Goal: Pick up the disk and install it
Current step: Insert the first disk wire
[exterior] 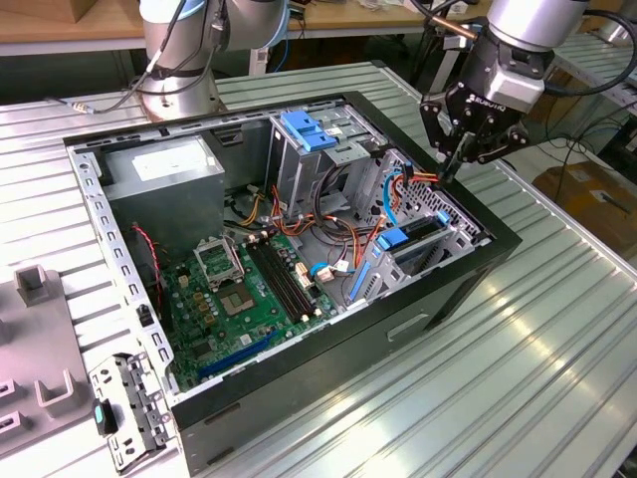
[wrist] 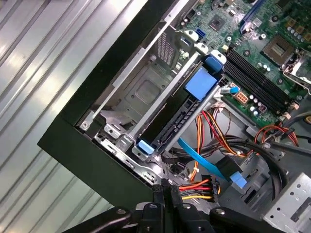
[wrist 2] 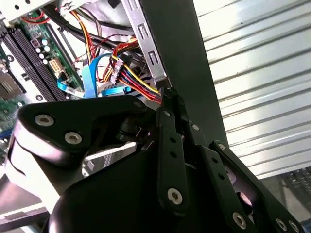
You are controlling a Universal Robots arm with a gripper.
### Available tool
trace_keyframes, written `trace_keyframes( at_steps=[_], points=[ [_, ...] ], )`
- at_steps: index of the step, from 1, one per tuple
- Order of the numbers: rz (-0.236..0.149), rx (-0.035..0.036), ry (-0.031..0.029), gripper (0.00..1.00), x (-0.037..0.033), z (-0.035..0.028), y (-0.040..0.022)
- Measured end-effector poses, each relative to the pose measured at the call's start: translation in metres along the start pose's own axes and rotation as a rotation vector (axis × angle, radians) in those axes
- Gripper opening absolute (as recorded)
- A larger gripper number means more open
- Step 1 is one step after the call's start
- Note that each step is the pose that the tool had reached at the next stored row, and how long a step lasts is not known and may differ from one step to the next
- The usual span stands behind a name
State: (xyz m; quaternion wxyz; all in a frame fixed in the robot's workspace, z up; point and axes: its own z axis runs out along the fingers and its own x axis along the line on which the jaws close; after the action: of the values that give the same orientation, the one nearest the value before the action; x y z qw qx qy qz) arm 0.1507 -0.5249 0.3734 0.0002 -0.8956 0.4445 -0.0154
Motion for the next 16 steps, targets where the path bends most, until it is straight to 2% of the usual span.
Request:
trace_keyframes(
  at_steps=[1, 5, 11, 16],
  points=[
    [0.026, -0.0008, 0.0005, 0.16, 0.0000, 0.0000, 0.0000],
    [0.091, -0.0025, 0.0013, 0.16, 0.0000, 0.0003, 0.0000],
    [0.104, -0.0029, 0.0015, 0.16, -0.0022, 0.0003, 0.0030],
    [0.168, -0.0046, 0.0024, 0.16, -0.0023, 0.0004, 0.0030]
  ],
)
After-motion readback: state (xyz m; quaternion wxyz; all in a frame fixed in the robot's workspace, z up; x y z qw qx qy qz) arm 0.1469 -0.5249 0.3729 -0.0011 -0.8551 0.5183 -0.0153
